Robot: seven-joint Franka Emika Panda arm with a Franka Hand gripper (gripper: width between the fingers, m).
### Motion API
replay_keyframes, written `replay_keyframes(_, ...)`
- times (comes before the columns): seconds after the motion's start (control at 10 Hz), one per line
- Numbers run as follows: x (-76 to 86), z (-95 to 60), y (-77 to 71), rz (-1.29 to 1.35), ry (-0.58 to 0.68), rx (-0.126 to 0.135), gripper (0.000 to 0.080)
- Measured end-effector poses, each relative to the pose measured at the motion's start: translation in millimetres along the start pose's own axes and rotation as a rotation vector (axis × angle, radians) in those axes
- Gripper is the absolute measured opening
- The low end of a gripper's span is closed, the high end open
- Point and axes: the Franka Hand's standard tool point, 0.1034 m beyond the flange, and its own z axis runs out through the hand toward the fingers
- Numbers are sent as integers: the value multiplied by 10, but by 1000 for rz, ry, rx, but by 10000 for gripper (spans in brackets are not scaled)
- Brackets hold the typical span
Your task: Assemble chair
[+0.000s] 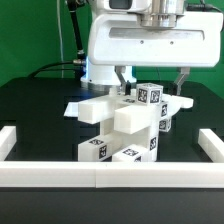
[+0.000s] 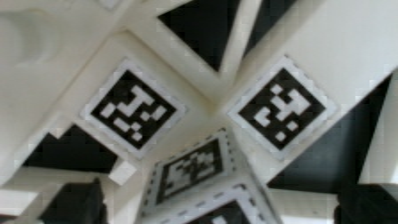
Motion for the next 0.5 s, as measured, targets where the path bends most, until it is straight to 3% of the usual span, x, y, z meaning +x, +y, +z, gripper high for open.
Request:
replay_keyframes(0.4,-5,1,39,-252,-1,-2,648)
replay_keyframes(0.5,-5,1,41,-249,-1,-2,603)
